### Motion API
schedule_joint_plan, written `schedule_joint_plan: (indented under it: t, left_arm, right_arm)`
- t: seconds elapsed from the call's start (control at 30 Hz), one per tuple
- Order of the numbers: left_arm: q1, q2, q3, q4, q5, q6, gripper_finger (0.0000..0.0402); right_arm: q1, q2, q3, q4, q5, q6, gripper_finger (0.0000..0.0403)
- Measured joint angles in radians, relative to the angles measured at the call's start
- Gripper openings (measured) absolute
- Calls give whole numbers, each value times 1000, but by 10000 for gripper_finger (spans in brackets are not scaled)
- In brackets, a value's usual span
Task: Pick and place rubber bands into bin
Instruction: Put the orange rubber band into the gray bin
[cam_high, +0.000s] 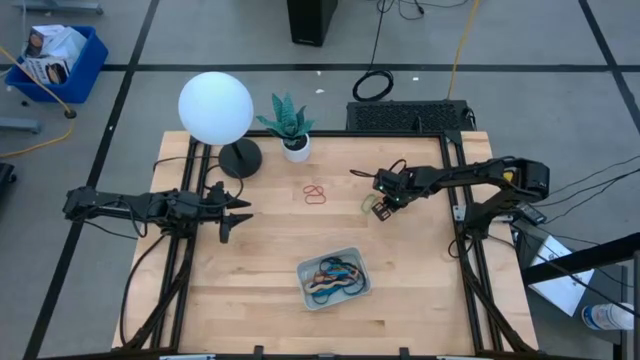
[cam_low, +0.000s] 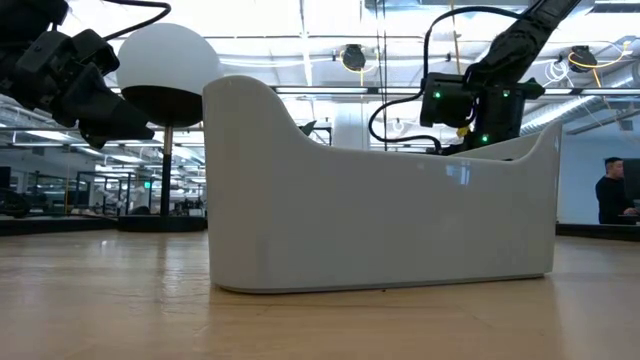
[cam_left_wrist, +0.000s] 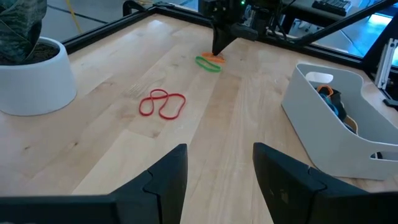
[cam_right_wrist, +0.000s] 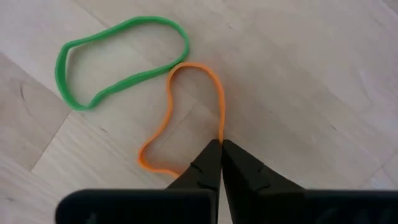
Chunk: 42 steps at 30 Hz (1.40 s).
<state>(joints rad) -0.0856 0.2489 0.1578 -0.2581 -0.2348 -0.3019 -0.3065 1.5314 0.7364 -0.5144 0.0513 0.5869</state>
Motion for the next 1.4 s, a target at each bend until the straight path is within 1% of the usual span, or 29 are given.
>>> schedule_joint_plan:
  t: [0.13, 0.27, 0.33, 0.53, 0.67, 0.8, 0.9, 0.93, 1.03, 1.1, 1.17, 1.23, 1.4]
  left_arm:
    - [0, 0, 0, 0, 0, 0, 189]
    - [0, 0, 0, 0, 0, -1, 189]
    - [0, 0, 0, 0, 0, -1, 189]
    - [0, 0, 0, 0, 1, 0, 189]
    - [0, 0, 0, 0, 0, 4, 189]
    - [0, 0, 0, 0, 1, 4, 189]
    - [0, 0, 0, 0, 0, 5, 189]
    - [0, 0, 0, 0, 0, 5, 189]
    - [0, 0, 0, 0, 0, 5, 189]
    - [0, 0, 0, 0, 0, 5, 189]
    - [0, 0, 0, 0, 0, 5, 189]
    - [0, 0, 0, 0, 0, 5, 189]
    - [0, 0, 0, 0, 0, 11, 189]
  right_arm:
    - [0, -9, -1, 14, 2, -6, 2]
    - [1, -64, -7, 18, 0, -9, 1]
    - [3, -125, -8, 8, 16, -4, 1]
    - [17, -355, -5, 51, 85, 3, 1]
    - [43, -512, -5, 151, 103, 3, 1]
    - [93, -635, -4, 359, 104, -55, 0]
    - [138, -688, -4, 554, 101, -104, 0]
    - [154, -698, -4, 625, 95, -132, 0]
    - [209, -710, -2, 817, -1, -244, 0]
    - [249, -705, 13, 871, -30, -297, 0]
    - [286, -688, 54, 852, -27, -337, 0]
    - [317, -658, 112, 798, -26, -370, 0]
    - [382, -534, 322, 585, -27, -451, 0]
